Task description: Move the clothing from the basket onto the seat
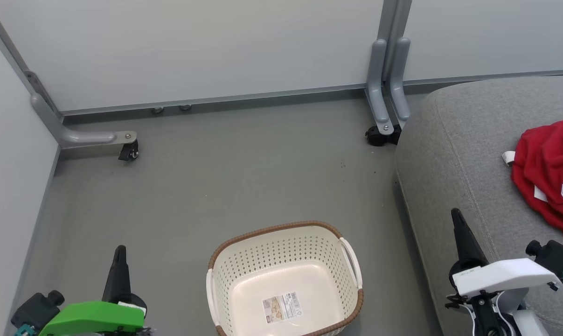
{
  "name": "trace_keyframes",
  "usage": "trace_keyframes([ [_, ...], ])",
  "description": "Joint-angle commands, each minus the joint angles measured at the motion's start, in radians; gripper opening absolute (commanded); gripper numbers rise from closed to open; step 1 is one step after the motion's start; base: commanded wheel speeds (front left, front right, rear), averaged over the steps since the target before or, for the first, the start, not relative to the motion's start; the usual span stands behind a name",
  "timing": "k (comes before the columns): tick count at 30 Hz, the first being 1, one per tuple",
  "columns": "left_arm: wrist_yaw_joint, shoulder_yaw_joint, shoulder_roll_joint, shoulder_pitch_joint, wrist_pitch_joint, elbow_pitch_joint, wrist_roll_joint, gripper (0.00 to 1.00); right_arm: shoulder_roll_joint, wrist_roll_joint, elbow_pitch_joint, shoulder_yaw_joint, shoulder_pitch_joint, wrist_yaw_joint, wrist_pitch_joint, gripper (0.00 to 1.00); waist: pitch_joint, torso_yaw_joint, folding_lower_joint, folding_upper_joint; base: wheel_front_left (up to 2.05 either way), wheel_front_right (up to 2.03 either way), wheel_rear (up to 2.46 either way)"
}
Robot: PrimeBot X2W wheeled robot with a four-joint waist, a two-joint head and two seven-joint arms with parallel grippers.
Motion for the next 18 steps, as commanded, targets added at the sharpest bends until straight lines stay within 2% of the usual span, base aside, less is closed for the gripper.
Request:
trace_keyframes([
  [1, -0.001, 0.005, 0.010, -0.031, 0.006, -0.014, -0.030, 0.00, -0.005, 0.030, -0.006, -0.008, -0.025, 0.000, 0.009, 0.00, 0.000, -0.001, -0.0001, 0.0000, 0.00, 0.00, 0.00],
  [18, -0.002, 0.025, 0.011, -0.053, 0.056, -0.017, -0.194, 0.00, -0.002, 0.207, 0.017, -0.038, -0.043, 0.000, 0.057, 0.00, 0.004, -0.008, -0.0001, 0.0000, 0.00, 0.00, 0.00],
])
